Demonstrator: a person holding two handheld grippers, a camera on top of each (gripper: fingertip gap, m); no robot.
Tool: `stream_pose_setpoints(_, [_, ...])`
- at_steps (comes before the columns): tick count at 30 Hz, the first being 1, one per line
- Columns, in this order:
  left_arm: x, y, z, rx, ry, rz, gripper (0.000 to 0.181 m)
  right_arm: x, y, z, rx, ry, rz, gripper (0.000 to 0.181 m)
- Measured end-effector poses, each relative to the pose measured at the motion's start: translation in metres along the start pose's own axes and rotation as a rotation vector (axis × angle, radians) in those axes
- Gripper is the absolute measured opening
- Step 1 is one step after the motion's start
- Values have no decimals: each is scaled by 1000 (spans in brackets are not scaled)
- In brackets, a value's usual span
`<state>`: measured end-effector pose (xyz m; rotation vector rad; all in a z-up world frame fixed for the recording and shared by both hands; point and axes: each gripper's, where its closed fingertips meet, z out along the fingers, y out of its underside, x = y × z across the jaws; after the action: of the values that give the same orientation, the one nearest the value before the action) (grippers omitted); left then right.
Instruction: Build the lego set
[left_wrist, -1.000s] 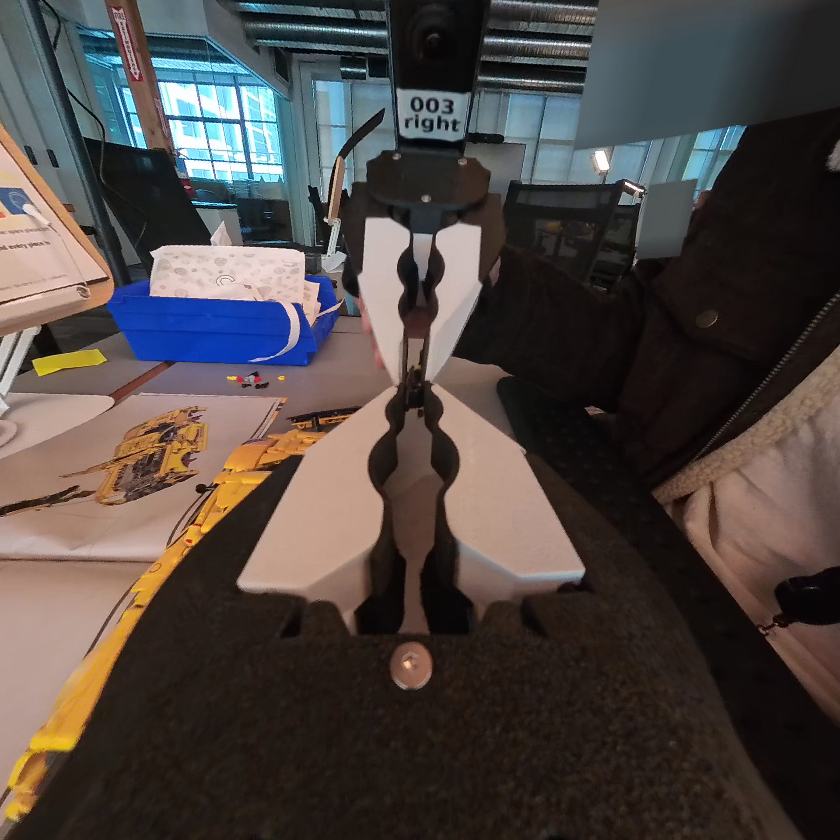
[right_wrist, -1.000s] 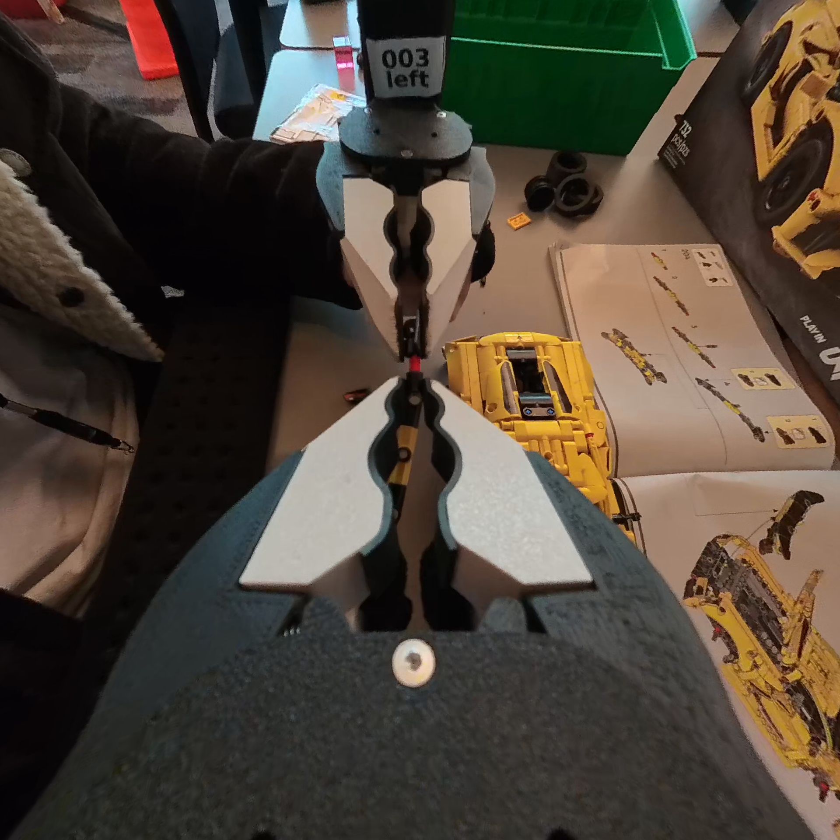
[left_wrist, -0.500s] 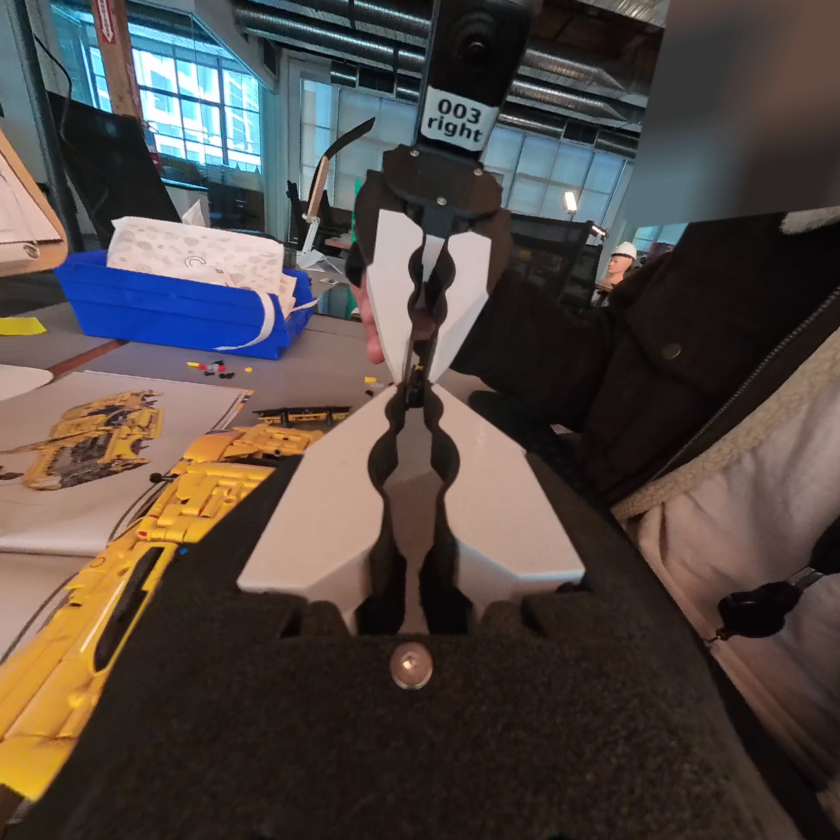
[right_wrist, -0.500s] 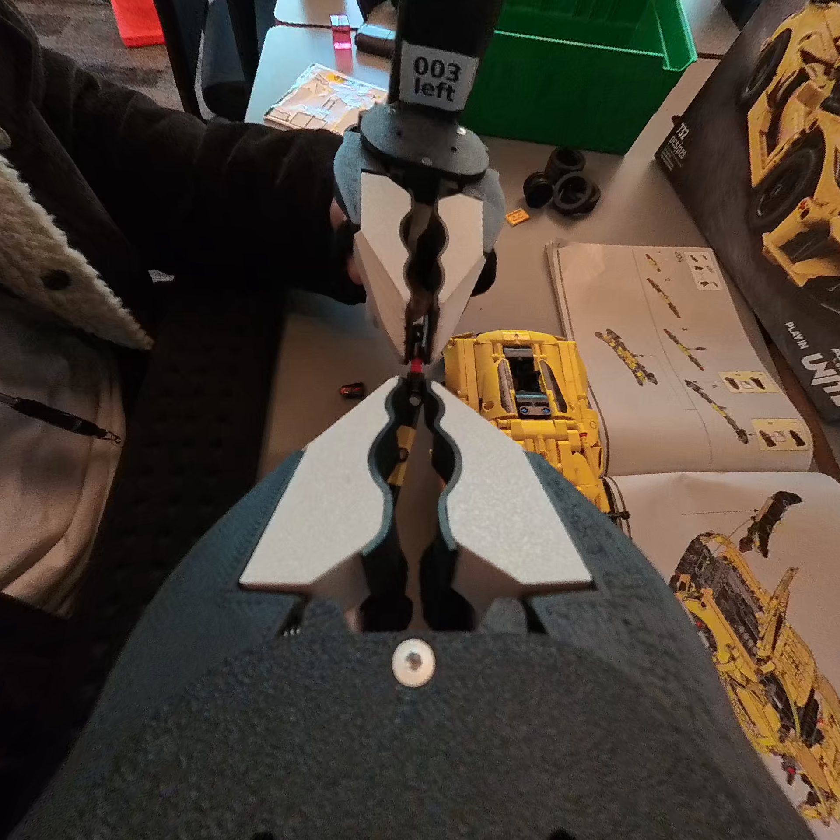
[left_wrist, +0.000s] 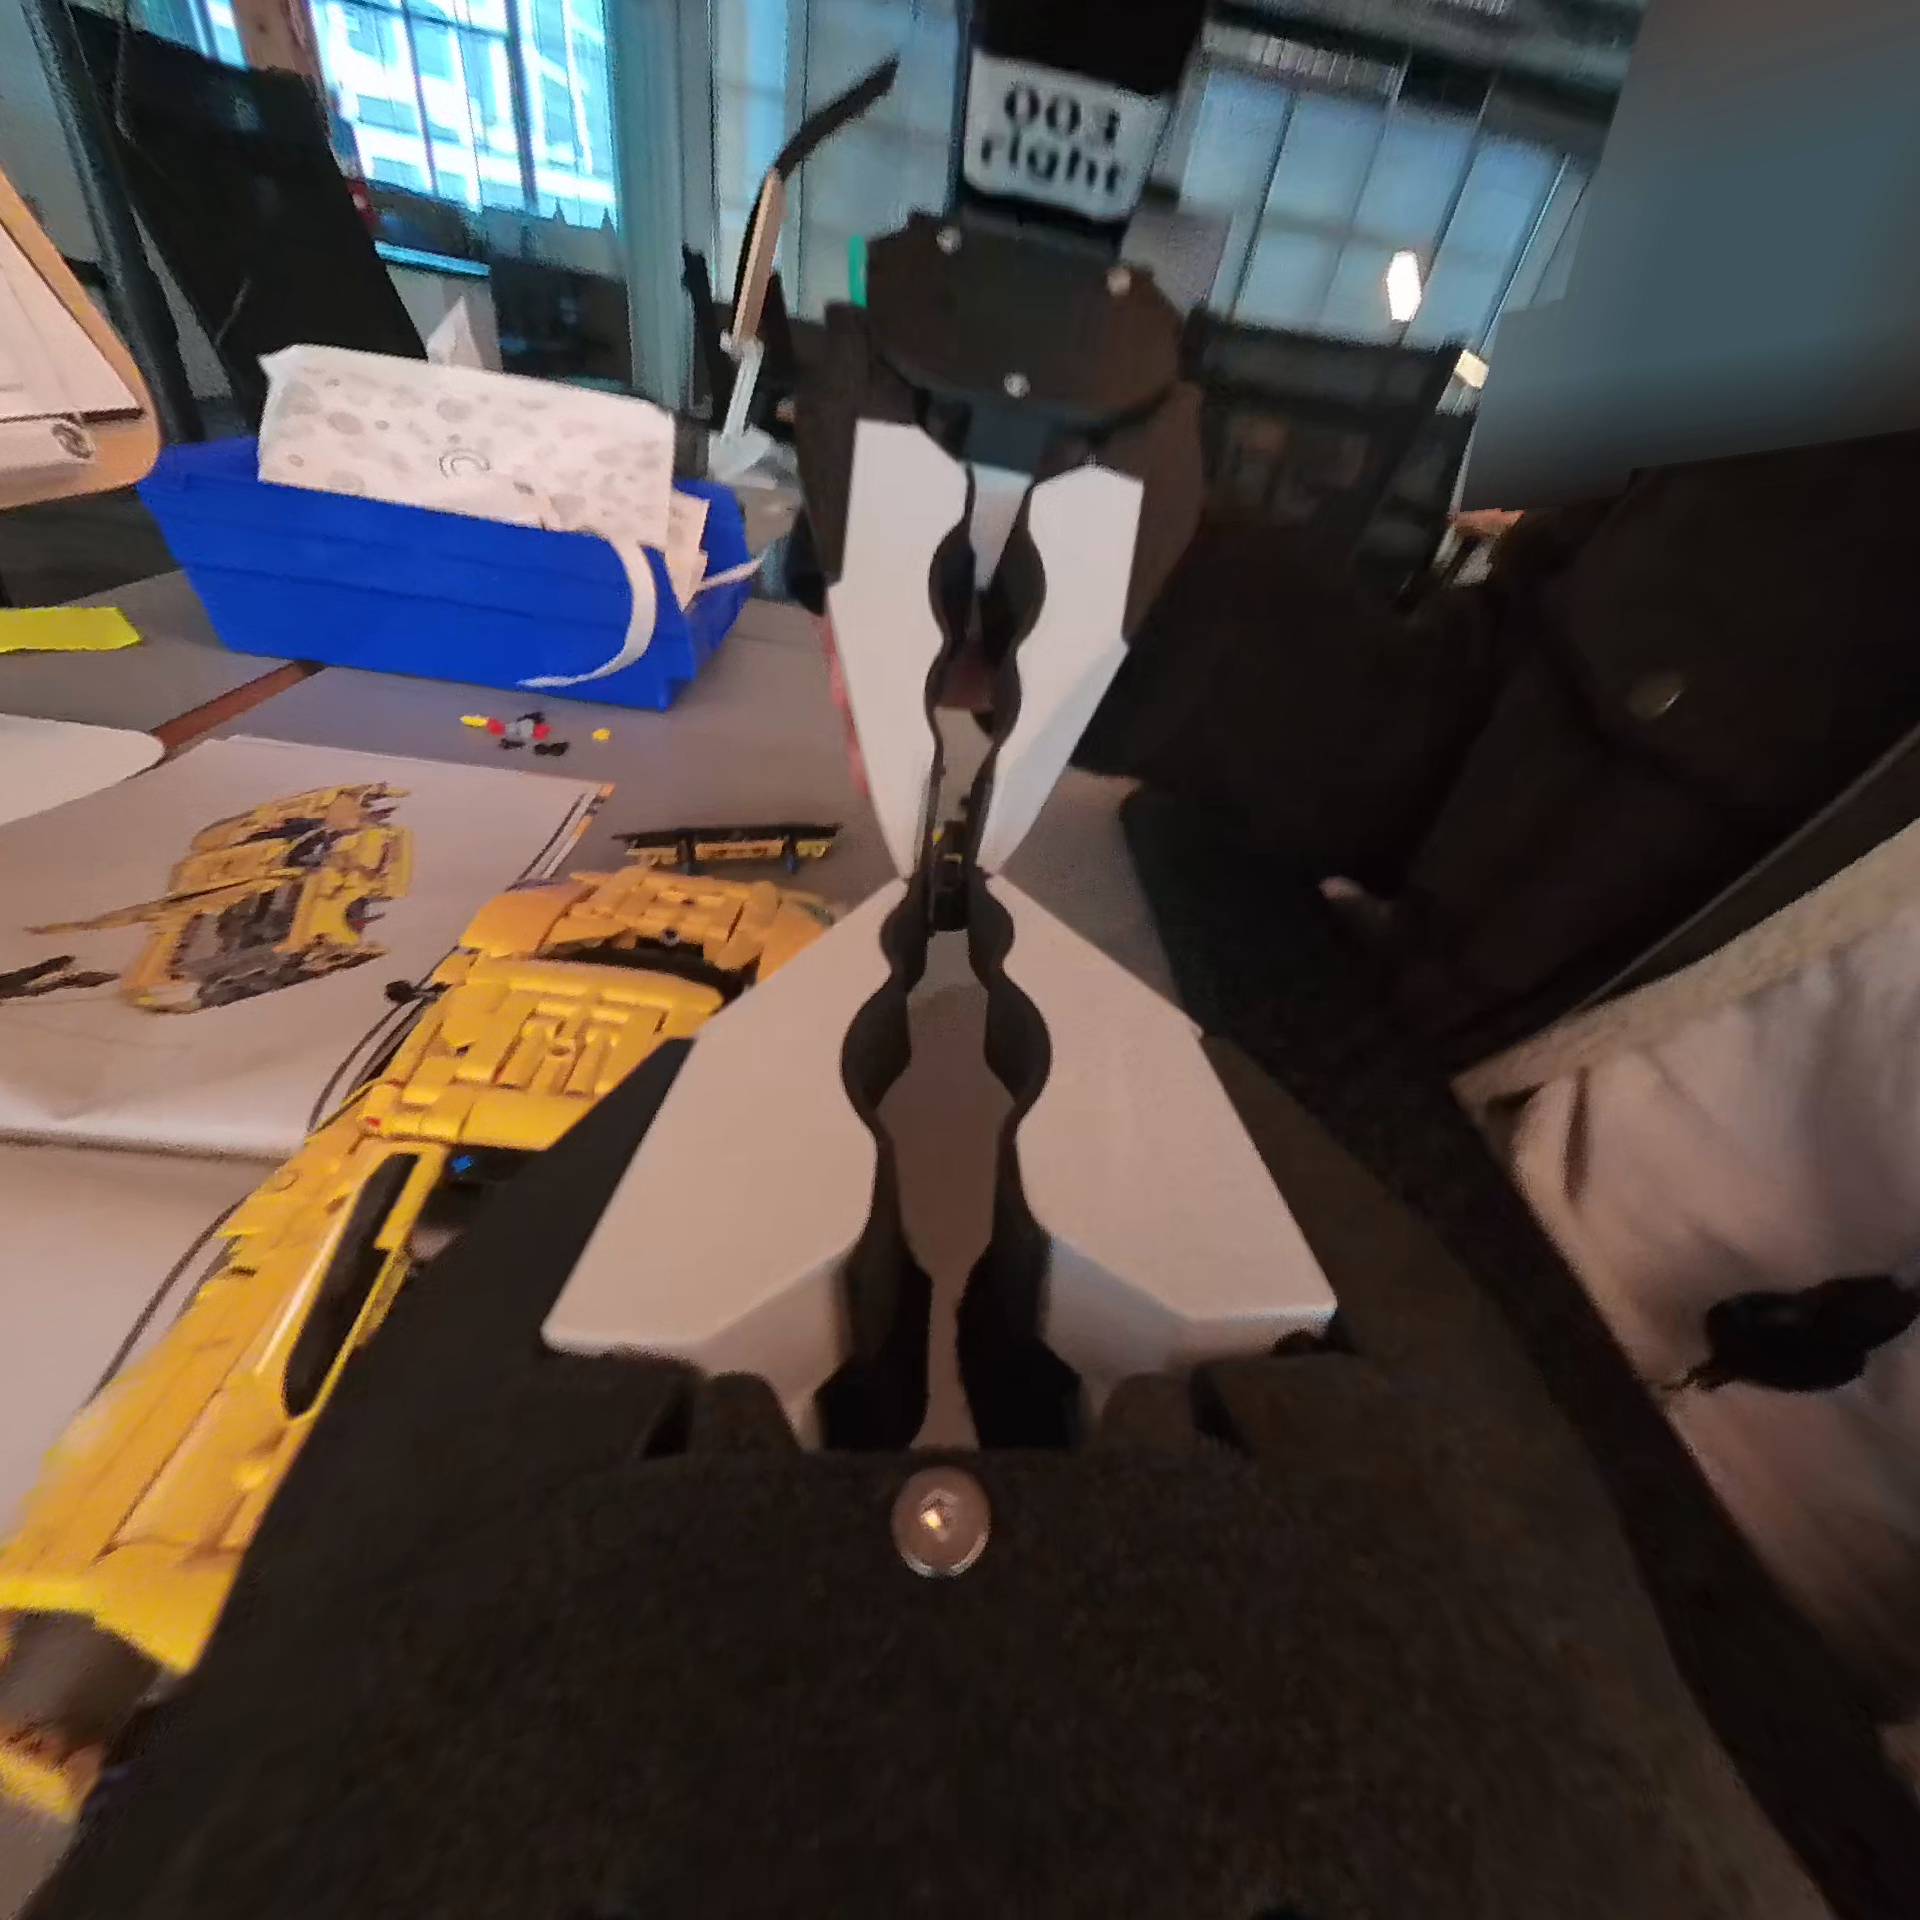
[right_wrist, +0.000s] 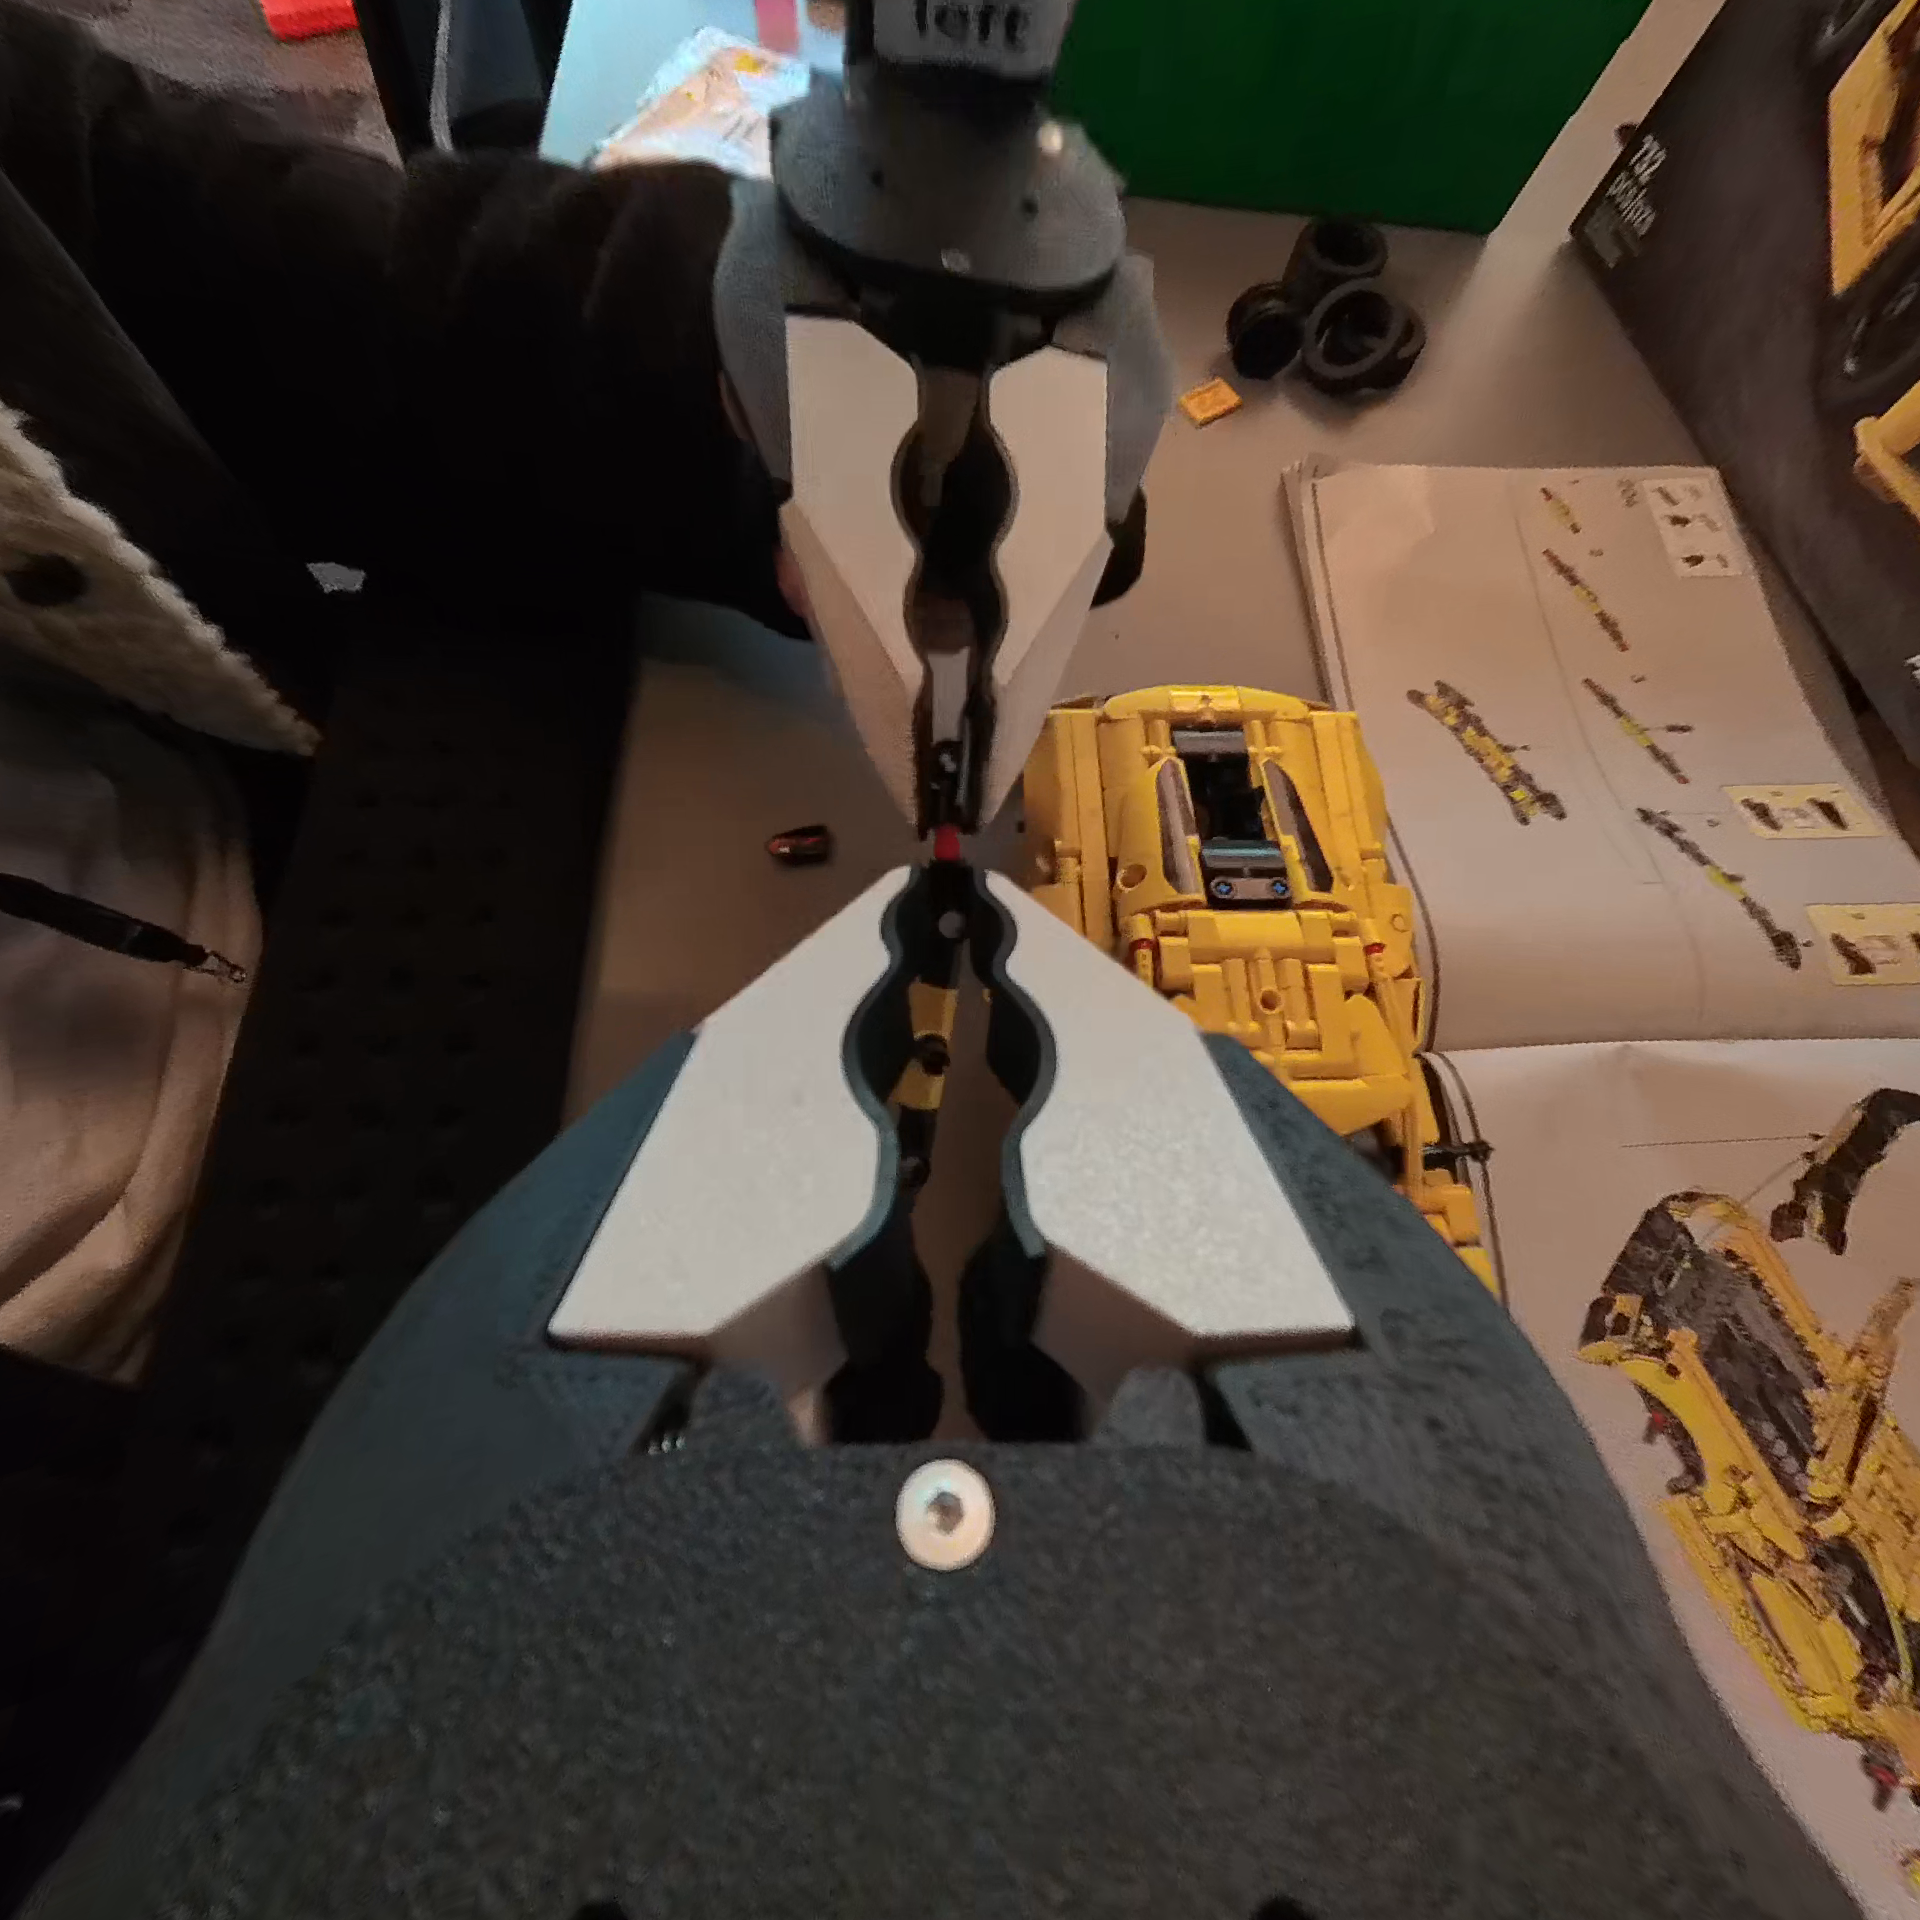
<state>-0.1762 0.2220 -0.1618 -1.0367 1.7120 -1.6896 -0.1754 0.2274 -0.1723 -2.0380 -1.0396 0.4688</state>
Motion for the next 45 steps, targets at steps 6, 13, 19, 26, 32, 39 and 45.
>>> stream_pose_setpoints(6, [1,20,5,-123,-26,83,7,-4,16,10,-93,-40,-1,6])
stream_pose_setpoints(13, [-1,10,4,-65,-35,86,7,-2,8,8,10,-59,61,7])
stream_pose_setpoints(19, [-17,-1,4,-55,-236,345,7,25,-1,-20,236,126,186,28])
stream_pose_setpoints(26, [-17,-18,2,26,-334,502,7,45,19,-67,610,352,417,60])
stream_pose_setpoints(32, [4,-29,5,154,-168,330,7,8,8,-43,623,172,217,43])
stream_pose_setpoints(39, [10,-34,7,209,-112,251,7,2,-7,-44,673,219,112,10])
stream_pose_setpoints(45, [13,-35,8,225,-79,208,7,-7,-9,-46,684,168,109,6])
